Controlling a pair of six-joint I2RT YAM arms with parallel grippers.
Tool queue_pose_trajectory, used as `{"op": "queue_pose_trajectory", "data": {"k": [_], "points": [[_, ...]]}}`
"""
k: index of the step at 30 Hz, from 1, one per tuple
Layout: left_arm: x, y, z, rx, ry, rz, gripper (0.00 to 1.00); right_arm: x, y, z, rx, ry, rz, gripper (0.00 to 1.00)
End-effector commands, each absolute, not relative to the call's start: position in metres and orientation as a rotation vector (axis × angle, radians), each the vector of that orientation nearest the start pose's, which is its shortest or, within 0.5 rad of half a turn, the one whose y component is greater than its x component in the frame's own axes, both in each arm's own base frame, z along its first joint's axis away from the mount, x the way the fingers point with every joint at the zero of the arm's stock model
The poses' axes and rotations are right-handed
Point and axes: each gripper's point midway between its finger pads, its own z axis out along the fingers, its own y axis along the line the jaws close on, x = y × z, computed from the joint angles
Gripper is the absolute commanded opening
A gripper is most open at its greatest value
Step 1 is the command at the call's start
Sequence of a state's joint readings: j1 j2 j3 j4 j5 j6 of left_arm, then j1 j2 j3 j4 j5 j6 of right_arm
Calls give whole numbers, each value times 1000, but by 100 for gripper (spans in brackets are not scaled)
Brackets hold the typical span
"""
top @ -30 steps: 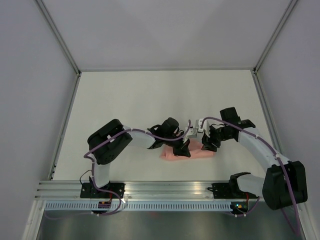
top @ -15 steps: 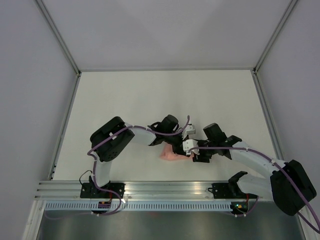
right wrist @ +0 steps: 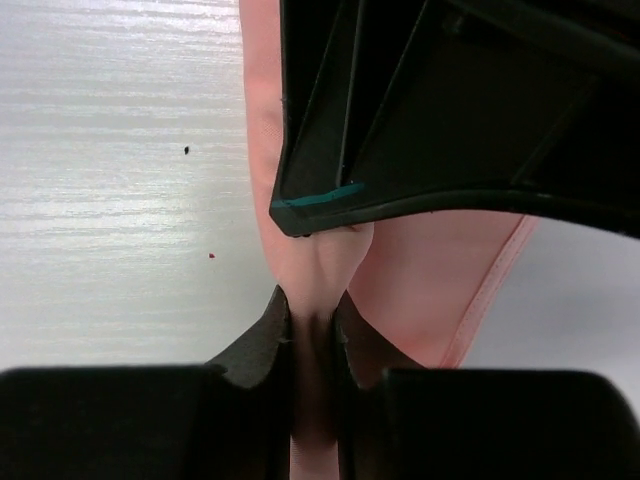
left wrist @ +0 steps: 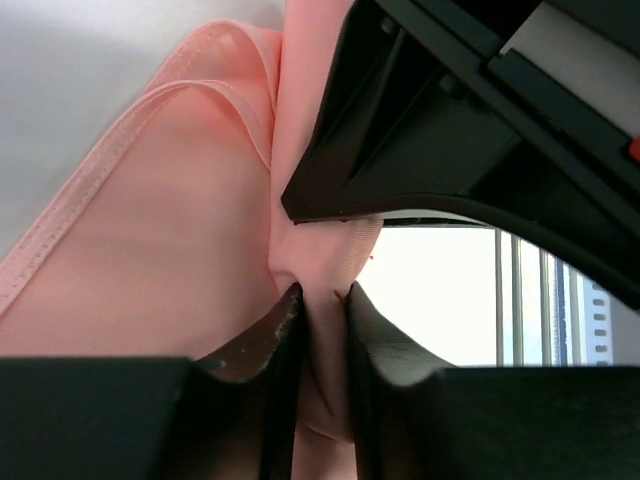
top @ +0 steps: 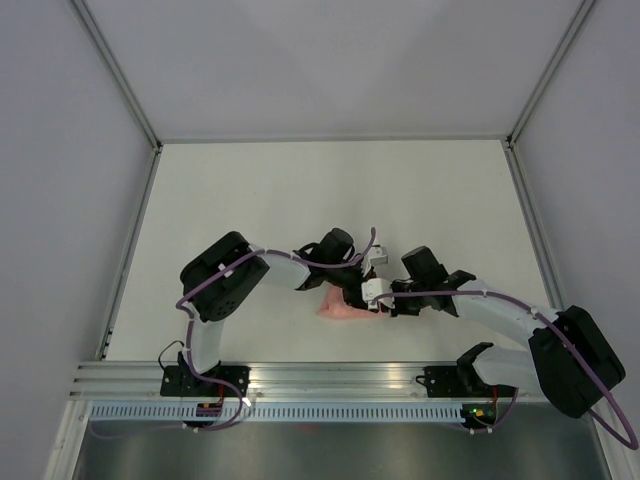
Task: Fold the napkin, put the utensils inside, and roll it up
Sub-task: Roll the napkin at the center of the board.
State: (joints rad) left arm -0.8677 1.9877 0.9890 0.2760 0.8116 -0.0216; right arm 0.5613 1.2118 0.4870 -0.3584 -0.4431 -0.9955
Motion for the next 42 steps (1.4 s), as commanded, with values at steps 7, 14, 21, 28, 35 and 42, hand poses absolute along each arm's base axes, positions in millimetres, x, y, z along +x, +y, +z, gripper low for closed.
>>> {"op": "queue_pose_trajectory", "data": {"k": [7,14,21,28,35,42], "points": [[205,-377,16,1159,2079,-1276,40,185,161,2,-1963,1776,416,0],[227,-370,51,1034,2007,-1309,45,183,161,-6,-2019,1834,467,1],[258,-347,86,847,1919,-1245,44,180,161,-15,-2074,1909,545,0],[291,-306,123,638,1824,-978,45,183,165,-21,-2110,1999,659,0],[294,-263,166,484,1661,-788,46,194,163,-25,-2086,2162,866,0],[277,-258,178,647,1561,-611,48,200,159,-38,-2052,2339,1024,0]]}}
